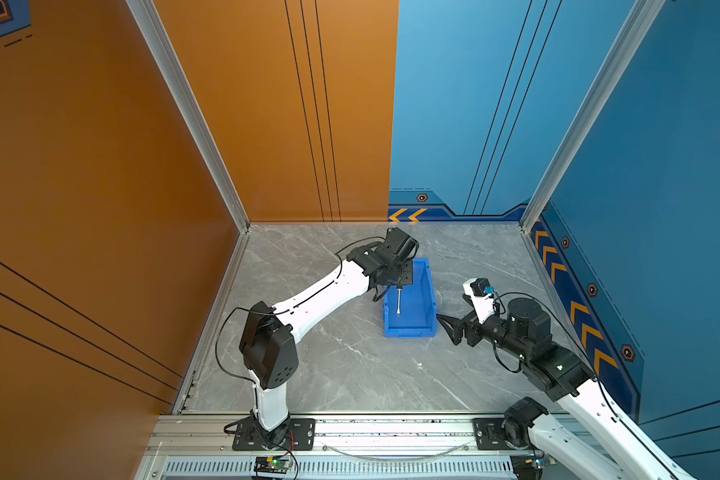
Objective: Put the screwdriver in the bin
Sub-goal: 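Lift the screwdriver with the left gripper and carry it over the blue bin, then lower the screwdriver into the bin with the left gripper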
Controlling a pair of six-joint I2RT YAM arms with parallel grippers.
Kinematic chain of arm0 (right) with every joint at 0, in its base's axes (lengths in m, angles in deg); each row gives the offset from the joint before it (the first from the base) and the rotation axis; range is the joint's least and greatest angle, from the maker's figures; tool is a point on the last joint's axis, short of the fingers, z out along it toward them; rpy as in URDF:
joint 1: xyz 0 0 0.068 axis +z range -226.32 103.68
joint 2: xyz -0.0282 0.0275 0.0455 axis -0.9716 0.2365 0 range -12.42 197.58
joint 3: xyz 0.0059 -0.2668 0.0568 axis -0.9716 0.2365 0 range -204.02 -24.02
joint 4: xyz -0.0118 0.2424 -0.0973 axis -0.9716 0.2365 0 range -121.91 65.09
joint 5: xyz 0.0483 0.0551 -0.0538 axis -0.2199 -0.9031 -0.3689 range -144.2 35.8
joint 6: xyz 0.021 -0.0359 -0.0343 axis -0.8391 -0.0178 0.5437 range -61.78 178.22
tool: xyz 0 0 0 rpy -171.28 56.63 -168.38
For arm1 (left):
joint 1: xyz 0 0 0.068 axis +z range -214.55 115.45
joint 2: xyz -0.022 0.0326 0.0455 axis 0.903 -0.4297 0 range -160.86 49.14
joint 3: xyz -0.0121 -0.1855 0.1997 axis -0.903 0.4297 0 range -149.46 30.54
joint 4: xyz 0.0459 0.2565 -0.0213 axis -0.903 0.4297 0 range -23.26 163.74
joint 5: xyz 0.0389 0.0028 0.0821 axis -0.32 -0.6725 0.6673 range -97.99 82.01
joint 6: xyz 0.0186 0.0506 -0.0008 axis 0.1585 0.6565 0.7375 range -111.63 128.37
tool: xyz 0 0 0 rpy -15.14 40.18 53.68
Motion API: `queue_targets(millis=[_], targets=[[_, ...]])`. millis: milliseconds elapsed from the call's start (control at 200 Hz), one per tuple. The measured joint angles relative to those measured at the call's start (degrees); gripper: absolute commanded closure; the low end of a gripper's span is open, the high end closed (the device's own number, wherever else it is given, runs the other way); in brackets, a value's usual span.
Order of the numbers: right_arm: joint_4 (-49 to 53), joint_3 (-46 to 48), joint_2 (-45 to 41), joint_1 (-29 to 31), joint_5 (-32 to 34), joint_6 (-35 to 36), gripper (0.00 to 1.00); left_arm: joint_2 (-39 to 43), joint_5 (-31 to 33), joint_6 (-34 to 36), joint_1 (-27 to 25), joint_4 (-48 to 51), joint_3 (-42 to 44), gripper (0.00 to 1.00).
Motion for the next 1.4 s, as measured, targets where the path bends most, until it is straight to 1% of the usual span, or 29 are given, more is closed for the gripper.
queue_targets(millis=[210, 521, 731, 1021, 1397], targets=[[0.00, 0.00, -0.37, -1.57, 0.00, -0.39, 0.00, -5.11, 0.11, -1.62, -0.81, -0.76, -2.93, 0.87], [-0.04, 0.63, -3.10, -2.60, 0.00, -1.88, 0.00, -10.12, 1.62, -3.93, -1.44, -2.56, -3.21, 0.88], [-0.09, 1.44, -3.23, -2.93, -0.04, -2.54, 0.00, -13.40, 2.78, -4.48, -1.44, -2.99, -4.50, 0.88], [-0.11, 1.75, -3.21, -3.13, -0.22, -2.29, 0.00, -16.72, 4.07, -5.49, -1.44, -3.23, -6.01, 0.88], [-0.15, 3.08, -5.79, -3.26, -0.39, -1.40, 0.00, -21.09, 4.70, -7.85, -1.44, -2.99, -7.89, 0.86]])
